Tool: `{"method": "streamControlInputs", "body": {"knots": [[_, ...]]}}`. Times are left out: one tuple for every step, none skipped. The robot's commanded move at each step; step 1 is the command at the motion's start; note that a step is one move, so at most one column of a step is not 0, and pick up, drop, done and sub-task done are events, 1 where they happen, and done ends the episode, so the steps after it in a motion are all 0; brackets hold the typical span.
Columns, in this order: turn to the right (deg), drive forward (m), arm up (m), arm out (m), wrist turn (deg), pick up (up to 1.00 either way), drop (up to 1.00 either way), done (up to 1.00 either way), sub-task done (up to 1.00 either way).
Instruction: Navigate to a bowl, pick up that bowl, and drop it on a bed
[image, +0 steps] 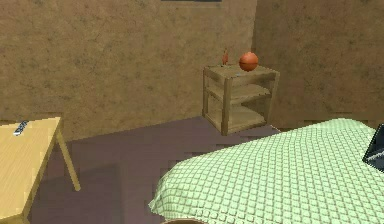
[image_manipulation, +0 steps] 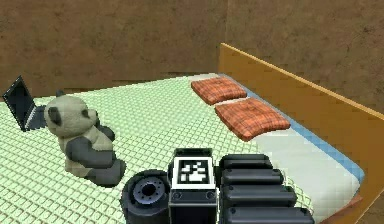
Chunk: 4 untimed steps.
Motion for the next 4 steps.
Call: {"method": "streamControlInputs", "body": {"knots": [[0.0, 0.00, 0.00, 0.48, 0.0, 0.00, 0.00, 0.00, 0.00], [0.0, 0.00, 0.00, 0.00, 45.0, 0.00, 0.00, 0.00, 0.00], [0.0, 0.00, 0.00, 0.00, 24.0, 0.00, 0.00, 0.00, 0.00], [0.0, 0.00, -0.22, 0.00, 0.0, 0.00, 0.00, 0.00, 0.00]]}}
